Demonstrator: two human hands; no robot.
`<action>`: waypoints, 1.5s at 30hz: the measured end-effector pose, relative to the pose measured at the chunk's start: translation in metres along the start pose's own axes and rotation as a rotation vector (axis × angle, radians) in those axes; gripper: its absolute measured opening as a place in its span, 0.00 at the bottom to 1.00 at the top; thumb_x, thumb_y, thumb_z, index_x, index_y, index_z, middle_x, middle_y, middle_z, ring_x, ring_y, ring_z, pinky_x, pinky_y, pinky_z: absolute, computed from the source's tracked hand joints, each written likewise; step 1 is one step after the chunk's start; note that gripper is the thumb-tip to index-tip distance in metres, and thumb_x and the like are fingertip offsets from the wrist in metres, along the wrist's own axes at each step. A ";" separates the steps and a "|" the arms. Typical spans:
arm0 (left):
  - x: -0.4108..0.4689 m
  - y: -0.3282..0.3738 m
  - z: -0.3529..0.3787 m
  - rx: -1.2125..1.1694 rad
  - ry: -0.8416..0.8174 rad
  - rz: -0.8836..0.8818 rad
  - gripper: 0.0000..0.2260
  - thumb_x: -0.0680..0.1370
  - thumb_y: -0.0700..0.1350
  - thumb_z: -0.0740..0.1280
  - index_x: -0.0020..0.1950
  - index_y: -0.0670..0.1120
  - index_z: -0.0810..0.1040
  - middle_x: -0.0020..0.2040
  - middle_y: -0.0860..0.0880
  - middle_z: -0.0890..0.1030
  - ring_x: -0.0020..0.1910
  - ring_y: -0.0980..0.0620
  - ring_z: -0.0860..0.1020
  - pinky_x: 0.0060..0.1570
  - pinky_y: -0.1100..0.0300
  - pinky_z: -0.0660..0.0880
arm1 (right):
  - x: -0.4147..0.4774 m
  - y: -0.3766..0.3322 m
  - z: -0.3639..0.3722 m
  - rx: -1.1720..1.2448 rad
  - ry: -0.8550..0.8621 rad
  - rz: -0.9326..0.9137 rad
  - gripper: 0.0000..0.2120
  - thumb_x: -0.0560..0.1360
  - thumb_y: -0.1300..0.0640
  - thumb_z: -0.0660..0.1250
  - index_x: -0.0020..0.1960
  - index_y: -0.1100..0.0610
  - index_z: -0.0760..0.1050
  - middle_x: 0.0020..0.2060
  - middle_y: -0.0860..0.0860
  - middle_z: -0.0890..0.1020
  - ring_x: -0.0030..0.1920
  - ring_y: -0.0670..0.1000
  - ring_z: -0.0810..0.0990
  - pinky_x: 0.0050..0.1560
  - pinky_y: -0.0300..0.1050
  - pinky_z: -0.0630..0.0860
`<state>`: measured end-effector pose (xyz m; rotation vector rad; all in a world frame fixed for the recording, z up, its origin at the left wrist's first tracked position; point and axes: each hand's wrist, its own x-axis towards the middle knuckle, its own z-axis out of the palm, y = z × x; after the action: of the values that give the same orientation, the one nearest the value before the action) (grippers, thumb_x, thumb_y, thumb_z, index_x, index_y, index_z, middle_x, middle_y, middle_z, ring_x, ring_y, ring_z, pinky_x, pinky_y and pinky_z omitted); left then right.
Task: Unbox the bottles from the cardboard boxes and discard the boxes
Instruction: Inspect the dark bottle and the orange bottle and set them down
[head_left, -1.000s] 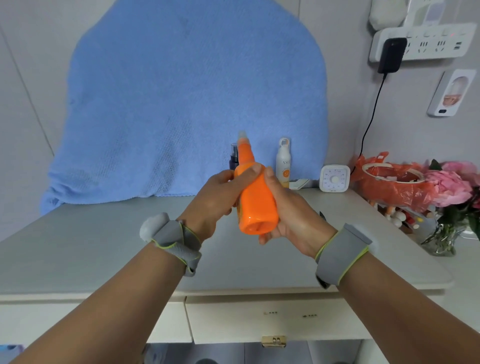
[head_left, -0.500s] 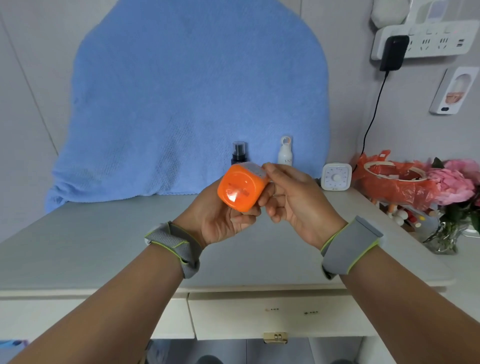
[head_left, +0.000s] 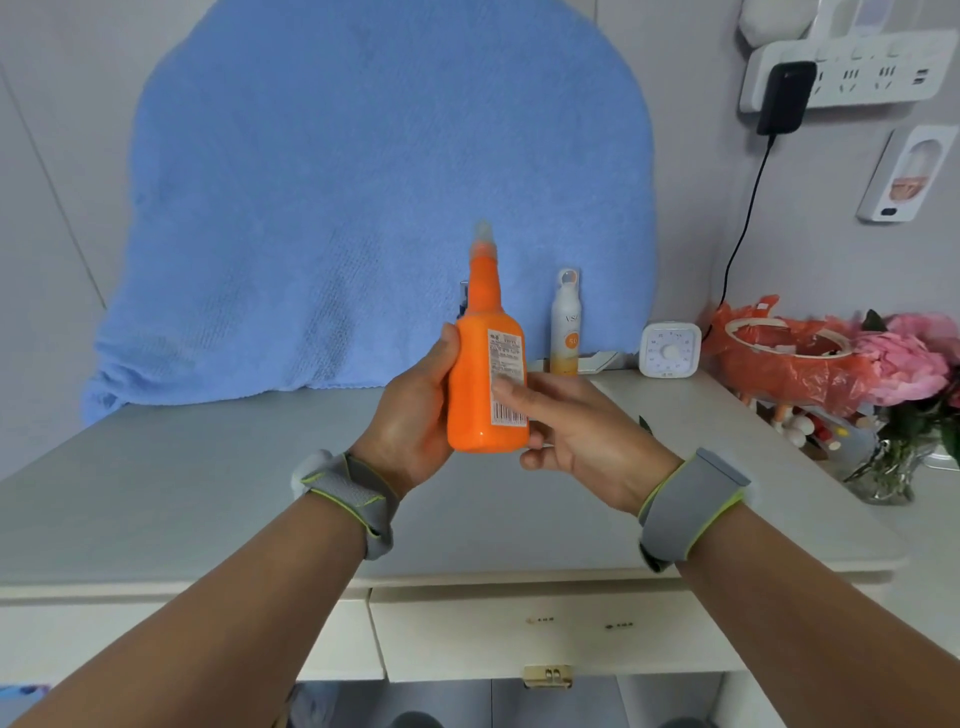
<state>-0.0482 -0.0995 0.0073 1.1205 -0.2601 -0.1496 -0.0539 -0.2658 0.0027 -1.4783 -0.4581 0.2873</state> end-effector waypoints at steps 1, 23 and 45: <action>0.001 -0.005 -0.003 0.056 0.014 0.002 0.27 0.81 0.61 0.53 0.70 0.44 0.73 0.63 0.41 0.81 0.60 0.42 0.81 0.53 0.47 0.80 | 0.002 0.004 -0.002 -0.014 -0.010 -0.002 0.22 0.72 0.44 0.71 0.58 0.57 0.79 0.37 0.52 0.76 0.31 0.45 0.71 0.37 0.42 0.76; 0.057 -0.019 -0.042 0.558 0.217 -0.015 0.21 0.81 0.60 0.59 0.62 0.48 0.80 0.52 0.47 0.83 0.37 0.53 0.75 0.42 0.61 0.75 | 0.071 0.059 -0.039 0.035 0.052 0.009 0.26 0.73 0.64 0.71 0.68 0.48 0.69 0.54 0.46 0.83 0.55 0.48 0.83 0.45 0.43 0.82; 0.195 -0.061 -0.051 0.915 0.332 0.126 0.26 0.72 0.41 0.75 0.68 0.45 0.71 0.59 0.46 0.79 0.58 0.46 0.78 0.60 0.44 0.76 | 0.150 0.098 -0.099 -0.534 0.719 0.237 0.23 0.70 0.60 0.74 0.62 0.60 0.71 0.54 0.55 0.81 0.57 0.55 0.80 0.62 0.52 0.74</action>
<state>0.1540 -0.1297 -0.0436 2.0022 -0.0911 0.3029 0.1325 -0.2769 -0.0794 -2.0296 0.2477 -0.2093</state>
